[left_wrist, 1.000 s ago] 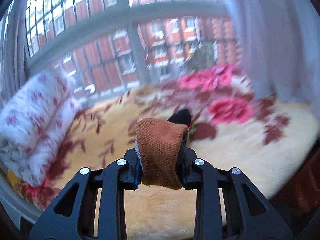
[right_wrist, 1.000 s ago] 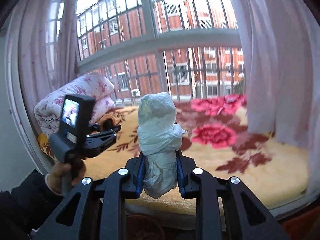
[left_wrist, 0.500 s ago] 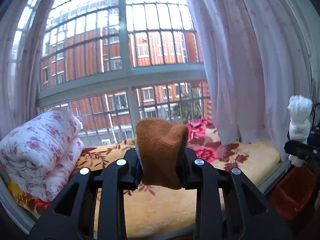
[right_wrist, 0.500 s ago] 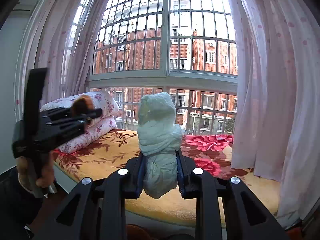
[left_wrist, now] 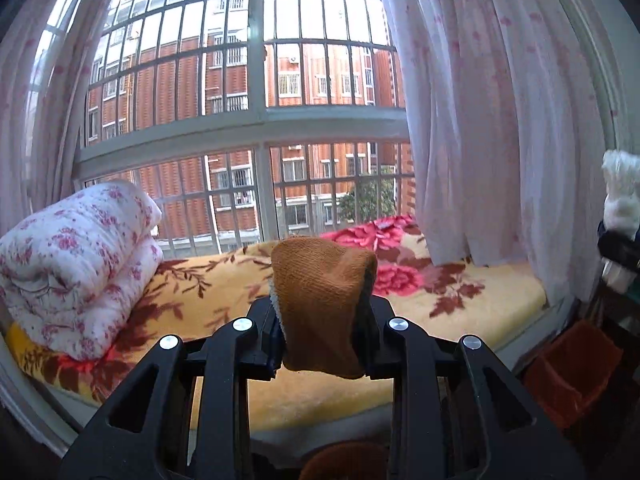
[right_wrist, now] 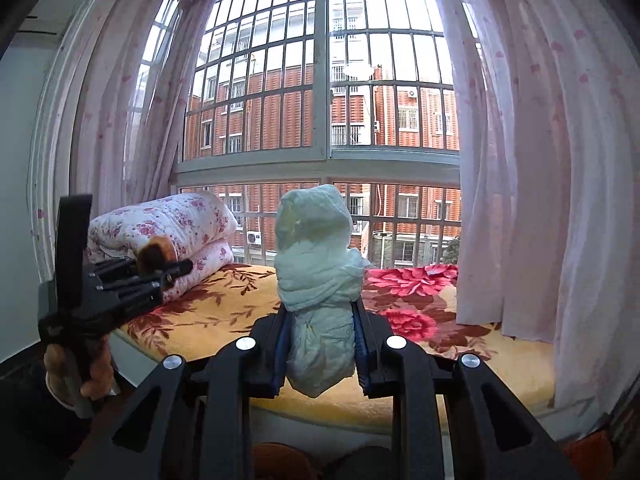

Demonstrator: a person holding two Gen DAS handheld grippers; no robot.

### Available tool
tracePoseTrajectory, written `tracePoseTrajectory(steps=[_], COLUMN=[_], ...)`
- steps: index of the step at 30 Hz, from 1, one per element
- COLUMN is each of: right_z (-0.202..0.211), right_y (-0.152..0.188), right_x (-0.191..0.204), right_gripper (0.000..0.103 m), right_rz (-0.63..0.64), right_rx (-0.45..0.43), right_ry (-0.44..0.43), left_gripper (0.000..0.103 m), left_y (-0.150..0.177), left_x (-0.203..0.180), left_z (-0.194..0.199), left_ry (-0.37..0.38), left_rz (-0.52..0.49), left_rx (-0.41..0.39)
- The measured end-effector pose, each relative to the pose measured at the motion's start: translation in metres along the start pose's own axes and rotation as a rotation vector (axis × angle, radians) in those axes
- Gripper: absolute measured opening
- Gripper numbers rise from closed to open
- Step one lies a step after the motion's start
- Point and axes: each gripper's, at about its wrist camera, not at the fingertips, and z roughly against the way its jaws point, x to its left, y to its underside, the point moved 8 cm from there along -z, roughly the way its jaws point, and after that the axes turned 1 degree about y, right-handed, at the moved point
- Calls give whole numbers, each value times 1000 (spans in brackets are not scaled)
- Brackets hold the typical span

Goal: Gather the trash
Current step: 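Lift the tissue bundle and brown sock and carry both to the bucket, then open both grippers over the bucket to drop the bundle and sock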

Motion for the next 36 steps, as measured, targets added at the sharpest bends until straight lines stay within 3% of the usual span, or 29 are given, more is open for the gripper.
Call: tracePoseTrajectory(steps=[12, 18, 26, 36], right_z=[25, 11, -44, -118], right_y=[14, 31, 79, 181], right_x=[-11, -13, 0, 42], right_gripper=[27, 27, 27, 27], right_rz=[-40, -63, -105, -132], right_rx=[-25, 25, 212, 566], right_ry=[29, 9, -107, -259], left_gripper=[27, 28, 28, 28], left_y=[21, 37, 80, 184], left_x=[-16, -21, -12, 0], left_z=[7, 6, -15, -68], left_ry=[43, 35, 2, 5], left_rz=[-18, -30, -5, 0], left_rx=[18, 47, 170, 459])
